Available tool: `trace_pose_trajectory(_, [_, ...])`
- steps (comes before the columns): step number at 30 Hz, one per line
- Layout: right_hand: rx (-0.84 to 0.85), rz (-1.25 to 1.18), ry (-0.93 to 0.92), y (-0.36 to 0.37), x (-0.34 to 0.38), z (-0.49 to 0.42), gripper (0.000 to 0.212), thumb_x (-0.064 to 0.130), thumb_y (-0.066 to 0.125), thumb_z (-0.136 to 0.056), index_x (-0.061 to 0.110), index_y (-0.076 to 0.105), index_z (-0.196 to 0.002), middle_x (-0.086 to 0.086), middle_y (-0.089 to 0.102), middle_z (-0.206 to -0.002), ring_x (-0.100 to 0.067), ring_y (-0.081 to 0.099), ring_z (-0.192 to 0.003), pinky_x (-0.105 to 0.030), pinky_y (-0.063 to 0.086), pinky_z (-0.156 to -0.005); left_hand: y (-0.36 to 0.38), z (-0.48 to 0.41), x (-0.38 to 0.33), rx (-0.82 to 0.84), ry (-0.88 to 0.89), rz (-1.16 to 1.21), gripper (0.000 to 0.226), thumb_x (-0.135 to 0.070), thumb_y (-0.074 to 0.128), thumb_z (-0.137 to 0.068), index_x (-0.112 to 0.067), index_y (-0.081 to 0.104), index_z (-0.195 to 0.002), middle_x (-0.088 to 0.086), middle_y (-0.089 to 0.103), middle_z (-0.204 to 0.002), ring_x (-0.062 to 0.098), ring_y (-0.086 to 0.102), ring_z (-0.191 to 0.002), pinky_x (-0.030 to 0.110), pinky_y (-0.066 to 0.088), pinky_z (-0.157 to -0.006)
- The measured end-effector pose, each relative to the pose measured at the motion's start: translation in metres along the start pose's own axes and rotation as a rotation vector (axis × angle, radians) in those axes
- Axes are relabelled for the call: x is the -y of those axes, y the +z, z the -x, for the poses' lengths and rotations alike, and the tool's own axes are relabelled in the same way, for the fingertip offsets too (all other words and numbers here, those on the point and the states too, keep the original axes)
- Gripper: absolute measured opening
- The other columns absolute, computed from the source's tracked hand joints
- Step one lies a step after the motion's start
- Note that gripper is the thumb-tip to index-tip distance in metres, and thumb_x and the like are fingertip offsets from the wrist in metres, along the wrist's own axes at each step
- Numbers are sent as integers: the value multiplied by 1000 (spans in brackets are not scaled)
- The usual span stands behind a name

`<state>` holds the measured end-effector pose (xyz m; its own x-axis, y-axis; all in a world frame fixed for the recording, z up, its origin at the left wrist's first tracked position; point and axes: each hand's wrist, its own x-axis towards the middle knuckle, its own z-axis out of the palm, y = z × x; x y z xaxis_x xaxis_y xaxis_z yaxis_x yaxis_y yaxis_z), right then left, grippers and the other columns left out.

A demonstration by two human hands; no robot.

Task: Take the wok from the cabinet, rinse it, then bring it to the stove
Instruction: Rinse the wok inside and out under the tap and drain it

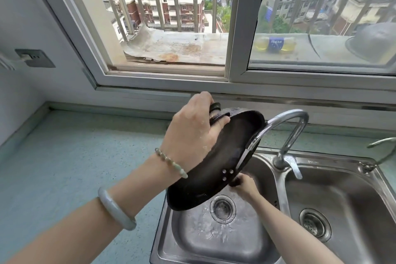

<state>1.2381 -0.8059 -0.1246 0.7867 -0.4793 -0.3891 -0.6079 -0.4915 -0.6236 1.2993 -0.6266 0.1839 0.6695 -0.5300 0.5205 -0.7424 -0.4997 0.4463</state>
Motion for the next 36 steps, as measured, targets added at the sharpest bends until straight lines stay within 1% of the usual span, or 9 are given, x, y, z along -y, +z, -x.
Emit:
trace_pose_trajectory(4, [60,86,-46,-12,-5,4,24,17,70,-61,29,49,-55,5,60,-67,-13,57,-73,-30,44,-65,-5,-6,26,15,-162,54,31,-37,66,-83,-13,50,-94,-3,54,-88,13,48,-79,20,32,-71])
trace_pose_trajectory(8, [138,186,-34,-35,1,10,14,22,70,-66,19,58,-74,-1,60,-74,-15,57,-74,-27,39,-62,-13,-19,75,36,-425,85,32,-38,65,-85,-12,49,-96,4,59,-91,24,58,-84,32,45,-74])
trace_pose_trajectory(11, [210,245,-25,-48,4,9,25,23,66,-58,10,66,-80,-3,67,-75,-17,64,-78,-28,45,-62,-12,-26,110,55,-588,131,36,-41,63,-85,-11,50,-100,9,63,-99,28,61,-85,34,48,-71])
trace_pose_trajectory(15, [285,297,-43,-53,22,20,14,16,70,-63,19,56,-63,2,59,-67,-13,56,-67,-24,39,-53,-18,-34,133,33,-639,148,35,-40,64,-85,-10,53,-98,6,62,-90,20,57,-66,29,42,-54])
trace_pose_trajectory(21, [206,267,-72,-72,39,28,18,16,65,-68,24,50,-61,-1,59,-72,-18,56,-72,-25,38,-54,-33,-39,175,4,-689,224,37,-42,63,-86,-7,56,-97,5,62,-82,15,52,-52,28,43,-52])
trace_pose_trajectory(24, [158,304,-89,-86,41,36,22,15,62,-69,25,45,-60,2,54,-67,-19,53,-72,-25,37,-54,-27,-35,192,7,-730,302,30,-39,63,-86,-10,56,-85,3,60,-72,16,50,-49,27,42,-51])
trace_pose_trajectory(29, [-18,487,-32,-95,23,56,16,25,58,-66,19,50,-78,-4,64,-87,-26,62,-89,-31,46,-65,7,-15,218,47,-830,423,38,-45,58,-88,-8,57,-82,10,59,-68,9,50,-37,25,43,-48])
trace_pose_trajectory(32, [-124,598,6,-99,5,75,20,22,56,-68,17,50,-87,-6,66,-96,-30,63,-96,-33,47,-68,35,-3,222,94,-890,468,40,-45,53,-91,-6,56,-83,11,55,-64,4,48,-30,17,41,-34])
trace_pose_trajectory(36, [-356,791,-46,-104,-23,107,37,18,70,-59,16,49,-89,-6,66,-77,-32,64,-78,-35,38,-61,76,12,221,191,-942,553,39,-41,53,-92,-3,58,-86,16,56,-67,7,48,-30,22,46,-37])
